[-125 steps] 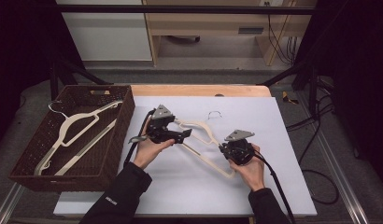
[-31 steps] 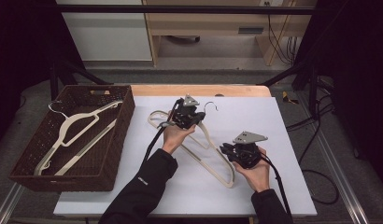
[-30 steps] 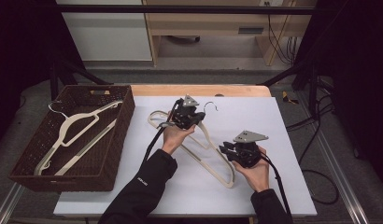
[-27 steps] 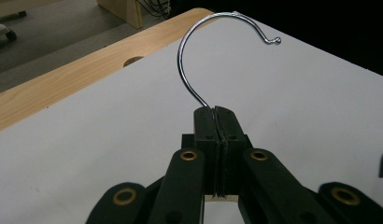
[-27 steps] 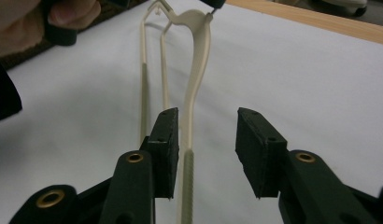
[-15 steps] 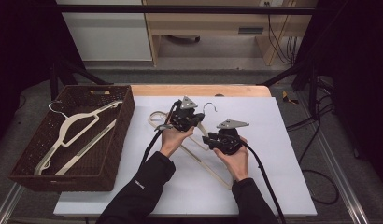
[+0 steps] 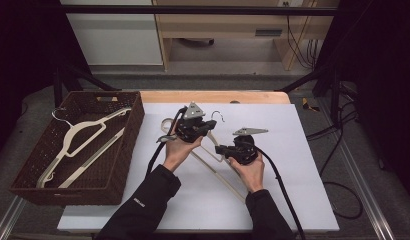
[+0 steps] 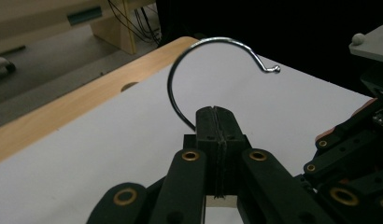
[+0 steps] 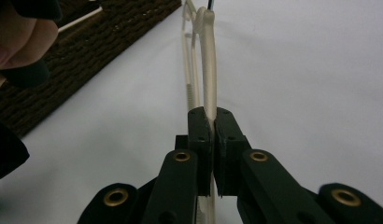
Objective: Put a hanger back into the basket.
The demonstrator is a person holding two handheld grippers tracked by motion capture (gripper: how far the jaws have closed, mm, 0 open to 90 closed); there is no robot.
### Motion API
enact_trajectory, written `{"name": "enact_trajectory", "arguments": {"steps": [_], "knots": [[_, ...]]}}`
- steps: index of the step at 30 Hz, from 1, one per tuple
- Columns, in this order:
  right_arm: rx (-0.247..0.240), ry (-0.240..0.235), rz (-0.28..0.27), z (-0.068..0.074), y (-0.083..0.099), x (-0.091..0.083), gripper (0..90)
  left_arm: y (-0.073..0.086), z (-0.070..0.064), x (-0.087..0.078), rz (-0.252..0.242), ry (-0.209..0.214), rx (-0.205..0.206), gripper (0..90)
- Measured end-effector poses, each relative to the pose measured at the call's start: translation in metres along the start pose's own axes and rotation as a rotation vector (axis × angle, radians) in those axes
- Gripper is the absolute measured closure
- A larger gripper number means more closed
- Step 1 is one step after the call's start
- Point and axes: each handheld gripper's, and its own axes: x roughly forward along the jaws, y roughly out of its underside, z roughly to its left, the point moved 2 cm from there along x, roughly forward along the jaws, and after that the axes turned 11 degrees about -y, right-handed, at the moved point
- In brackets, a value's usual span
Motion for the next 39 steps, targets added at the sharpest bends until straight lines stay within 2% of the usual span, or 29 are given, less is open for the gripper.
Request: {"name": "enact_trajectory", "arguments": {"steps": [1,2,3,4,5,7,8,9,11,14,18,19,20,21,22,25,26,27,28,29,30,31,32,33,39], "knots": [[0.0,0.0,0.0,0.0,0.0,0.0,87.7,-0.001,0.001,-0.006,-0.012,-0.005,0.011,88.7],[-0.012,-0.006,0.002,0.002,0.0,-0.002,87.8,-0.003,0.003,-0.019,-0.02,0.002,0.026,82.8],[-0.012,-0.006,0.002,0.002,0.0,-0.002,87.8,-0.003,0.003,-0.019,-0.02,0.002,0.026,80.4],[-0.022,-0.004,0.005,0.005,0.0,-0.004,87.9,-0.004,0.004,-0.032,-0.041,-0.002,0.035,77.5],[-0.022,-0.004,0.005,0.005,0.0,-0.004,87.9,-0.004,0.004,-0.032,-0.041,-0.002,0.035,74.2],[-0.025,0.002,0.007,0.009,-0.002,-0.011,87.9,-0.004,0.008,-0.049,-0.045,-0.009,0.051,66.6],[-0.046,-0.002,-0.001,0.009,-0.003,-0.014,87.9,-0.004,0.008,-0.049,-0.045,-0.009,0.051,62.5],[-0.046,-0.003,-0.008,0.01,-0.004,-0.017,87.9,-0.002,0.011,-0.057,-0.054,0.001,0.049,57.6],[-0.067,-0.007,-0.016,0.012,-0.006,-0.024,87.9,-0.001,0.013,-0.06,-0.051,0.008,0.055,48.6],[-0.097,-0.02,-0.01,0.017,-0.01,-0.035,87.9,0.005,0.02,-0.071,-0.043,0.002,0.079,36.5],[-0.149,-0.051,0.005,0.024,-0.013,-0.048,87.9,0.011,0.023,-0.079,-0.03,0.015,0.097,23.3],[-0.149,-0.051,0.005,0.024,-0.013,-0.048,87.9,0.011,0.023,-0.079,-0.03,0.015,0.097,21.4],[-0.173,-0.078,0.011,0.028,-0.013,-0.055,87.8,0.014,0.023,-0.084,-0.024,0.023,0.12,20.9],[-0.188,-0.088,0.014,0.03,-0.013,-0.057,87.8,0.014,0.023,-0.084,-0.024,0.023,0.12,18.9],[-0.195,-0.092,0.018,0.032,-0.013,-0.06,87.9,0.017,0.021,-0.088,-0.012,0.048,0.13,16.3],[-0.222,-0.108,0.029,0.036,-0.013,-0.063,87.9,0.02,0.019,-0.093,-0.011,0.052,0.145,15.9],[-0.248,-0.13,0.047,0.04,-0.012,-0.066,87.9,0.023,0.016,-0.096,0.005,0.073,0.166,15.8],[-0.248,-0.13,0.047,0.04,-0.012,-0.066,87.9,0.023,0.016,-0.096,0.005,0.073,0.166,16.3],[-0.27,-0.151,0.063,0.045,-0.01,-0.067,87.8,0.027,0.014,-0.098,0.035,0.104,0.203,18.8],[-0.27,-0.151,0.063,0.045,-0.01,-0.067,87.8,0.027,0.014,-0.098,0.035,0.104,0.203,20.2],[-0.292,-0.174,0.078,0.05,-0.008,-0.067,87.9,0.031,0.011,-0.099,0.067,0.122,0.219,21.1],[-0.303,-0.187,0.09,0.052,-0.007,-0.067,87.9,0.031,0.011,-0.099,0.067,0.122,0.219,23.4],[-0.314,-0.196,0.099,0.054,-0.006,-0.067,87.8,0.035,0.008,-0.099,0.09,0.144,0.243,25.1],[-0.323,-0.208,0.109,0.056,-0.005,-0.066,87.9,0.037,0.006,-0.099,0.1,0.146,0.257,26.6],[-0.342,-0.25,0.139,0.064,-0.001,-0.062,87.8,0.044,0.001,-0.097,0.122,0.172,0.283,44.9]]}}
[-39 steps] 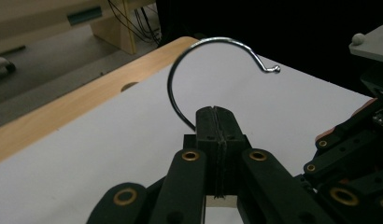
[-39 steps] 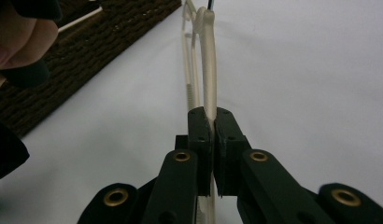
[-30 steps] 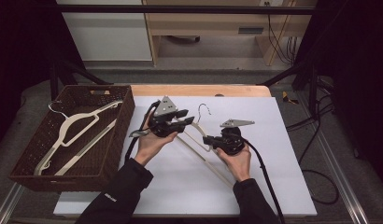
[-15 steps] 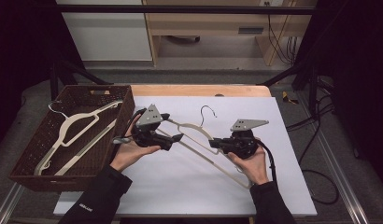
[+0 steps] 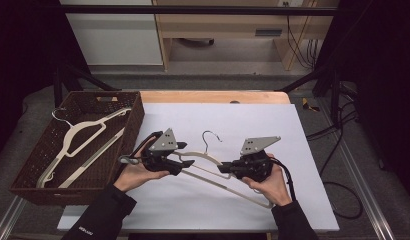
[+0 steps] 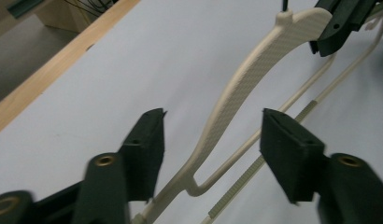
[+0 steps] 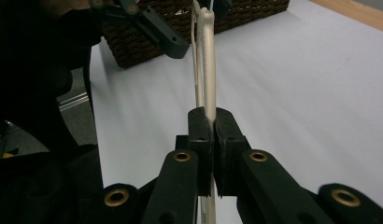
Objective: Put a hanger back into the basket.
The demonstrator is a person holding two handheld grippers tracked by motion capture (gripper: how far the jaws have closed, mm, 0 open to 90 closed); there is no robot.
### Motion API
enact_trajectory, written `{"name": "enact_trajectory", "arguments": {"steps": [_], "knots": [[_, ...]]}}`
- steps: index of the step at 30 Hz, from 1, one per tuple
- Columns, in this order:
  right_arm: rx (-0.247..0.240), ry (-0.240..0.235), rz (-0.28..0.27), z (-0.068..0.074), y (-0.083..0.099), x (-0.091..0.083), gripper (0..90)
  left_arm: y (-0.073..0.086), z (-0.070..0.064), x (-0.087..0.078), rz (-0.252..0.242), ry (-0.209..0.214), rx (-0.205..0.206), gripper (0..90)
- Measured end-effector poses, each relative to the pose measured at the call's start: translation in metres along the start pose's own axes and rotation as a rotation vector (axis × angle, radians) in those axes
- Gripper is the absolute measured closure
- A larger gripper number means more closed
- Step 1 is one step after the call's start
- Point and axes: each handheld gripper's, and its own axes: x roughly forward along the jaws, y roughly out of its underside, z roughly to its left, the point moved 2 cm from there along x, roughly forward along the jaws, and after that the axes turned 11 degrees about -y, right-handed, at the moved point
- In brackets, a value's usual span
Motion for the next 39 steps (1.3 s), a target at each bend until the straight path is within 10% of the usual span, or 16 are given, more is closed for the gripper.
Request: {"name": "enact_trajectory", "arguments": {"steps": [8,17,31,39], "knots": [[-0.009,-0.031,0.031,0.001,0.001,0.007,87.8,0.001,-0.005,0.004,0.015,0.039,0.016,67.9],[-0.016,-0.013,0.05,0.002,0.001,0.009,85.1,0.003,-0.011,-0.001,0.073,0.031,0.047,73.5],[-0.029,0.111,-0.015,-0.004,0.0,0.008,66.9,0.013,-0.031,-0.005,0.061,0.122,-0.094,85.0],[-0.014,0.142,-0.103,-0.004,0.003,-0.005,62.1,0.012,-0.035,-0.01,0.028,0.084,-0.135,86.5]]}}
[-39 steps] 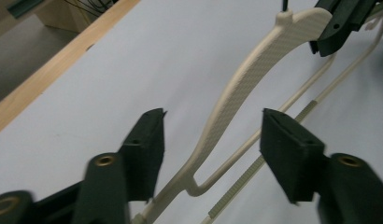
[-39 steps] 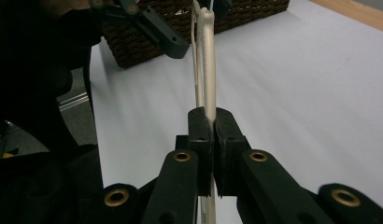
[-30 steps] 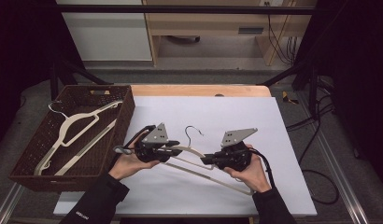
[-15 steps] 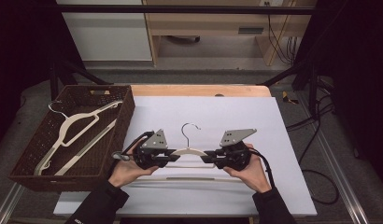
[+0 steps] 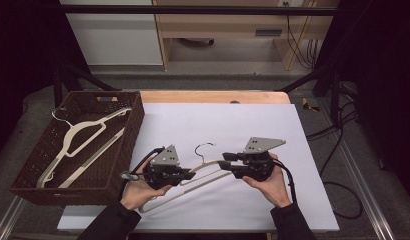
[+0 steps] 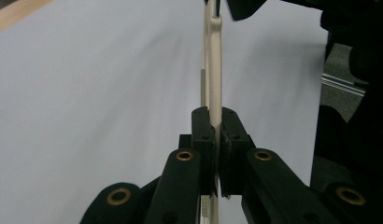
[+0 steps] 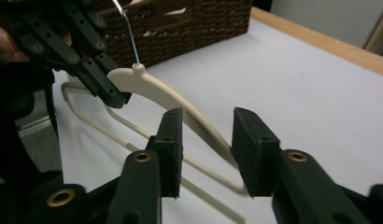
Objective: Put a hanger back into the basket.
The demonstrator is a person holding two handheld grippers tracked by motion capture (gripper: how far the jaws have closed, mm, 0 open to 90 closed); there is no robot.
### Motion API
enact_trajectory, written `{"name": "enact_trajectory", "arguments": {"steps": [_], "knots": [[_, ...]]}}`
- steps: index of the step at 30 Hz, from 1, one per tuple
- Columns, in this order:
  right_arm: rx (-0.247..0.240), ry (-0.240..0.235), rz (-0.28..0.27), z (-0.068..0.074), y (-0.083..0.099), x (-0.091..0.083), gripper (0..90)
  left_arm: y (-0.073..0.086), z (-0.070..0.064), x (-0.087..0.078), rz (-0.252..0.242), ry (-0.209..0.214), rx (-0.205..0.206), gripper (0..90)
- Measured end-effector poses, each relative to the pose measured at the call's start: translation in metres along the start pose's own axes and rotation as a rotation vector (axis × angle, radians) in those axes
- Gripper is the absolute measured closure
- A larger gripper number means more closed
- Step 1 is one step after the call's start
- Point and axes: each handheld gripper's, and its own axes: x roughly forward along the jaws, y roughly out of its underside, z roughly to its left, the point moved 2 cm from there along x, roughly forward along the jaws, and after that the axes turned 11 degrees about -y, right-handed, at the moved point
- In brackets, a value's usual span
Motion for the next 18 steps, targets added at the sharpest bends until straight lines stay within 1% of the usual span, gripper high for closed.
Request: {"name": "enact_trajectory", "arguments": {"steps": [1,2,4,5,6,8,9,10,11,13,14,15,16,17,18], "knots": [[0.004,0.008,-0.018,-0.001,0.0,-0.004,60.0,0.0,0.0,0.0,0.0,0.0,0.0,86.5],[0.011,0.022,-0.039,-0.001,0.001,-0.008,55.5,-0.001,0.003,-0.005,-0.008,-0.029,-0.014,86.5],[0.025,0.058,-0.067,-0.003,0.002,-0.018,47.1,-0.004,0.008,-0.013,-0.022,-0.051,-0.033,86.5],[0.025,0.058,-0.067,-0.003,0.002,-0.018,47.1,-0.004,0.008,-0.013,-0.022,-0.051,-0.033,86.5],[0.034,0.106,-0.08,-0.005,0.005,-0.027,39.6,-0.008,0.012,-0.023,-0.04,-0.078,-0.041,86.5],[0.054,0.142,-0.095,-0.007,0.008,-0.036,32.8,-0.012,0.017,-0.035,-0.056,-0.101,-0.04,86.5],[0.06,0.157,-0.104,-0.008,0.01,-0.04,29.9,-0.012,0.017,-0.035,-0.056,-0.101,-0.04,86.5],[0.07,0.174,-0.111,-0.009,0.013,-0.044,26.8,-0.017,0.022,-0.046,-0.075,-0.125,-0.041,86.5],[0.07,0.174,-0.111,-0.009,0.013,-0.044,26.8,-0.017,0.022,-0.046,-0.075,-0.125,-0.041,86.5],[0.092,0.217,-0.121,-0.013,0.017,-0.05,21.3,-0.022,0.028,-0.057,-0.086,-0.143,-0.045,86.5],[0.11,0.252,-0.132,-0.015,0.021,-0.055,18.3,-0.023,0.031,-0.062,-0.088,-0.154,-0.043,86.5],[0.11,0.252,-0.132,-0.015,0.021,-0.055,18.3,-0.025,0.035,-0.068,-0.09,-0.165,-0.045,86.5],[0.122,0.274,-0.135,-0.018,0.025,-0.059,16.4,-0.028,0.042,-0.079,-0.099,-0.181,-0.055,86.5],[0.122,0.274,-0.135,-0.018,0.025,-0.059,16.4,-0.028,0.042,-0.079,-0.099,-0.181,-0.055,86.4],[0.133,0.298,-0.14,-0.02,0.03,-0.062,15.3,-0.029,0.05,-0.09,-0.109,-0.193,-0.063,86.5]]}}
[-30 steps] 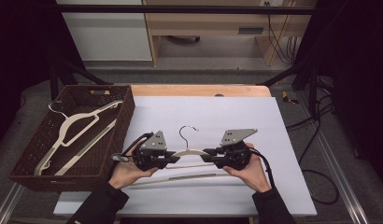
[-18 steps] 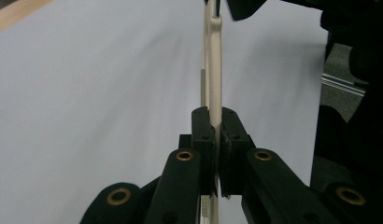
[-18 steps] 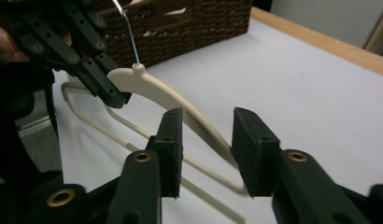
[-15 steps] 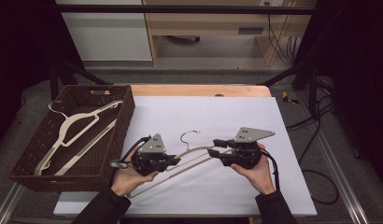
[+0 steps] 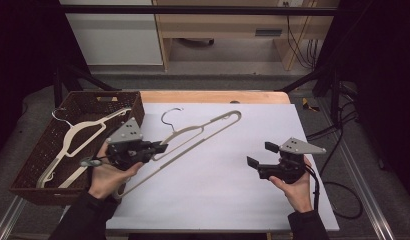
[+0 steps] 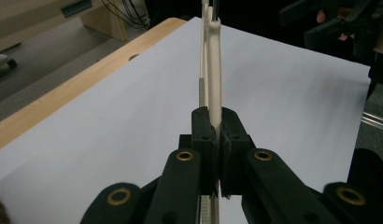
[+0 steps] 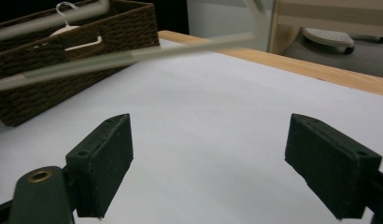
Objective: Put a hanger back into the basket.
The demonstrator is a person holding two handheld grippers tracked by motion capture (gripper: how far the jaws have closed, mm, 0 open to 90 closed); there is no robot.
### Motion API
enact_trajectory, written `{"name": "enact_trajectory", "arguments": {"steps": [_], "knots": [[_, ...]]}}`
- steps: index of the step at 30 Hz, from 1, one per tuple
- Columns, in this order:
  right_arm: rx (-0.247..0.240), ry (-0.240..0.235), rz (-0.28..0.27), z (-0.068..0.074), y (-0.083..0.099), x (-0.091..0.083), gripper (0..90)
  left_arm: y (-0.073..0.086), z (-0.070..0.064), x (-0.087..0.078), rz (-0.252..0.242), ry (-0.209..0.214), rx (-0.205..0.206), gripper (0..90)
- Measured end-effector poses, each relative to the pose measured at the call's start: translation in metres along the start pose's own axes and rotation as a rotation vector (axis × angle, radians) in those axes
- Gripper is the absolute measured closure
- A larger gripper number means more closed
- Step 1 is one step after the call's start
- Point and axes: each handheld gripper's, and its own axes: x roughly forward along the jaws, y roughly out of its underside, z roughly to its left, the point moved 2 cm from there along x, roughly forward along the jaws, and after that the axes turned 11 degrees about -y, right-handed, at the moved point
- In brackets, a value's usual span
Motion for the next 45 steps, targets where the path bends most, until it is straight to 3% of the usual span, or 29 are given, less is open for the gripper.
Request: {"name": "enact_trajectory", "arguments": {"steps": [6,7,8,9,10,12,17,20,27,32,45], "knots": [[0.026,0.027,-0.022,-0.007,0.006,-0.008,12.7,-0.003,0.031,-0.023,-0.009,-0.056,-0.026,86.5],[0.028,0.031,-0.025,-0.007,0.006,-0.008,12.0,-0.003,0.031,-0.023,-0.009,-0.056,-0.026,86.5],[0.029,0.039,-0.026,-0.008,0.006,-0.009,11.4,-0.002,0.042,-0.031,-0.018,-0.06,-0.051,86.4],[0.022,0.04,-0.022,-0.009,0.007,-0.01,11.0,-0.002,0.042,-0.031,-0.018,-0.06,-0.051,86.4],[0.025,0.042,-0.022,-0.009,0.007,-0.01,10.6,-0.002,0.052,-0.04,-0.021,-0.074,-0.057,86.4],[0.027,0.048,-0.023,-0.01,0.008,-0.01,10.4,-0.002,0.06,-0.049,-0.031,-0.069,-0.09,86.4],[0.031,0.053,-0.021,-0.01,0.008,-0.009,10.1,-0.004,0.071,-0.066,-0.041,-0.106,-0.078,86.4],[0.027,0.048,-0.024,-0.009,0.007,-0.009,9.8,-0.004,0.087,-0.079,-0.037,-0.156,-0.068,86.4],[0.026,0.054,-0.03,-0.01,0.007,-0.01,9.4,0.005,0.113,-0.087,-0.035,-0.188,-0.072,86.4],[0.024,0.054,-0.032,-0.01,0.007,-0.011,9.0,0.023,0.138,-0.086,-0.029,-0.202,-0.106,86.4],[0.02,0.052,-0.025,-0.01,0.008,-0.01,8.3,0.066,0.185,-0.09,0.019,-0.259,-0.172,86.4]]}}
